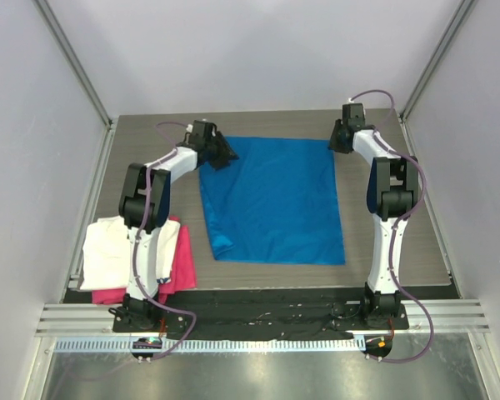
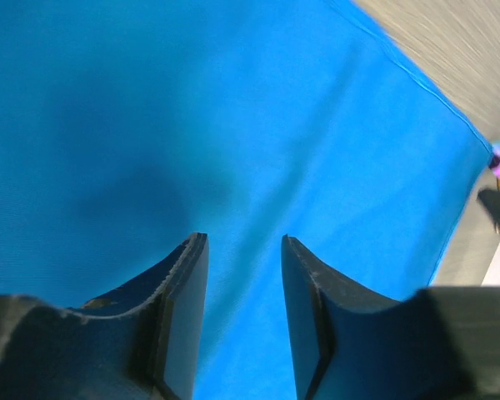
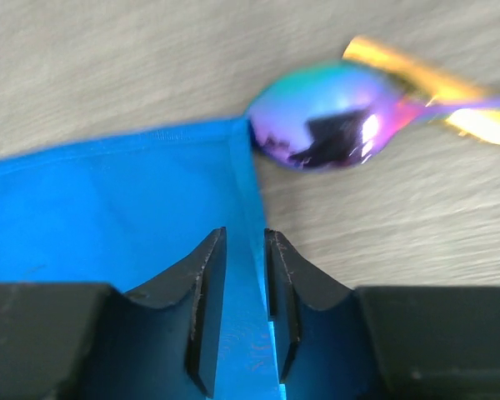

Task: Fold the napkin into a case and place the utensils inside
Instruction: Flatten out the crumpled napkin at the center of the board.

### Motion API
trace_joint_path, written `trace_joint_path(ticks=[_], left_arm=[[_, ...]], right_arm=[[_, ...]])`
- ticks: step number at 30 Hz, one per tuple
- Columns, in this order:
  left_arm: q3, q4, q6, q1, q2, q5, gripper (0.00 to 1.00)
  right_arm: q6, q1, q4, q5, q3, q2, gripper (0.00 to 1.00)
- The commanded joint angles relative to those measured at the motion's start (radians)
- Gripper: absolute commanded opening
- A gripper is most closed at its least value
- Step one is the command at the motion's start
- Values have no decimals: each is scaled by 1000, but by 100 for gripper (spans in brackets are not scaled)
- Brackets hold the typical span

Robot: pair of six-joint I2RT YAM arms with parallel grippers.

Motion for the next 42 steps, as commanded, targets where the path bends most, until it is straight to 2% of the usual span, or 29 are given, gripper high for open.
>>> trace_joint_path(ticks=[1,3,4,7,9,14,15,17,21,25,31,37,42], left_arm=[[84,-99,61,-40,-96,-44,54],[72,-152,68,-45,-168,-53,59],[60,-172,83,-59,-194,-80,59],[10,-302,138,-105,-312,-155,61],[-37,-419,189,-174,-366,-281,61],[-202,-554,239,-370,-546,-597,56],[-221,-574,233,-431,-563,-620,55],[-278,-620,213,-487,-604,-660,52],[-356,-631,171,-620,-641,-702,47],[-398,-625,138,-662,-629,-720,43],[-428,-604,130,-665,-581,-716,42],[-435,-593,118,-665,-506,-708,36],[-447,-573,106,-665,-465,-680,35]], right_arm=[[-39,9,-85,5,132,-31,36],[-20,20,-116,-3,126,-68,40],[-8,40,-130,14,116,-116,46],[60,74,-190,65,41,-207,54],[124,106,-208,80,-45,-298,56],[245,175,-187,45,-344,-535,59],[253,189,-185,42,-383,-563,59],[248,209,-175,42,-490,-641,59],[248,235,-161,8,-631,-735,59],[242,239,-130,-1,-761,-792,57],[232,249,-106,-7,-858,-839,53],[227,250,-92,-13,-891,-855,53],[229,252,-79,-15,-911,-864,52]])
